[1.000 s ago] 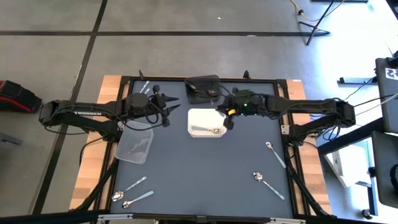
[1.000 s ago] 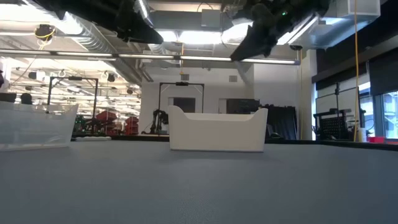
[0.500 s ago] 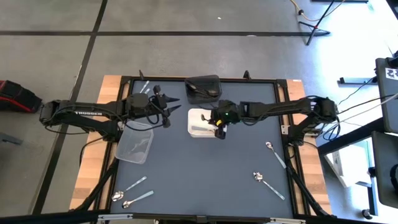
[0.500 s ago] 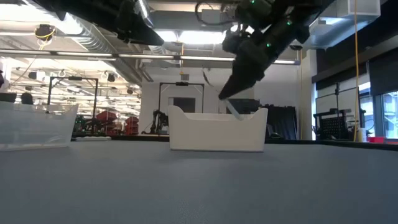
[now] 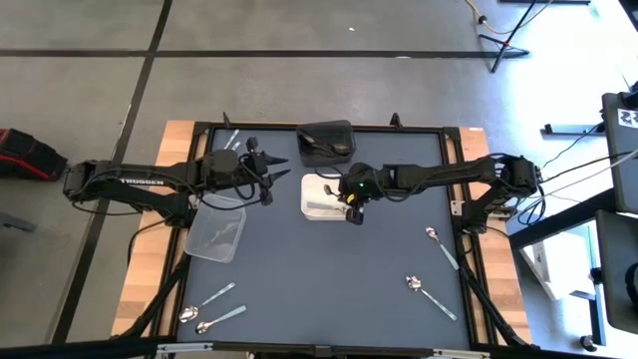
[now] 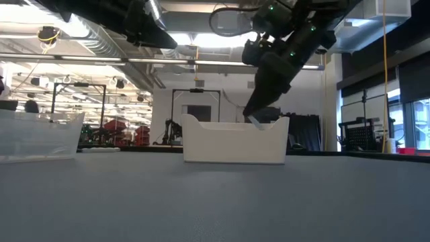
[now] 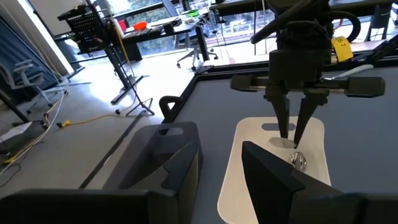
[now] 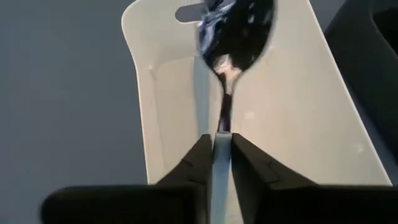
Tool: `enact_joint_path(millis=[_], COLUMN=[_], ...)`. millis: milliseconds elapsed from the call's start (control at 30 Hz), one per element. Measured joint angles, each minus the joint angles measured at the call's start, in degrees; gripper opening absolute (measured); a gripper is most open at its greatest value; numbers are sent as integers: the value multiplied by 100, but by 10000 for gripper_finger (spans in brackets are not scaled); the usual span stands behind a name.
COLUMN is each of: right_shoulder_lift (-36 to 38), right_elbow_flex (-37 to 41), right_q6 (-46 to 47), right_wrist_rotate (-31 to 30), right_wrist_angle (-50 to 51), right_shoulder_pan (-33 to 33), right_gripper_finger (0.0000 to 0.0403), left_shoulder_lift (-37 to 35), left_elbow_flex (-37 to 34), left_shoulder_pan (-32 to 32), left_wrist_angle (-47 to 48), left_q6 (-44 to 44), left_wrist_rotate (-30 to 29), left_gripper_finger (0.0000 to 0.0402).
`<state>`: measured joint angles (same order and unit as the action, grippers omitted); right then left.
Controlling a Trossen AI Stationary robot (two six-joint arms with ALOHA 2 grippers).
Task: Sort silverware by color (type)
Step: Put the blue spoon into the white bin
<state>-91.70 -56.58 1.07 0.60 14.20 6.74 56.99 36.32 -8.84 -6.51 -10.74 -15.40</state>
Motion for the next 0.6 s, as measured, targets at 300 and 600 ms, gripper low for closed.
enact_joint_path(millis=[300, 600], right_shoulder_lift=[520, 1585], right_elbow_flex=[-616, -473], right_q6=[-119, 1213], right_wrist_rotate=[46, -142], right_wrist_angle=[1761, 3497], right_shoulder_pan=[-122, -656], right_gripper_finger=[149, 156], left_shoulder_lift=[0, 0], left_elbow_flex=[0, 4], left_shoulder_pan=[2, 31], left_wrist_angle=[1, 41], left_q6=[122, 210], left_wrist_rotate=[4, 7], left_gripper_finger=[121, 121])
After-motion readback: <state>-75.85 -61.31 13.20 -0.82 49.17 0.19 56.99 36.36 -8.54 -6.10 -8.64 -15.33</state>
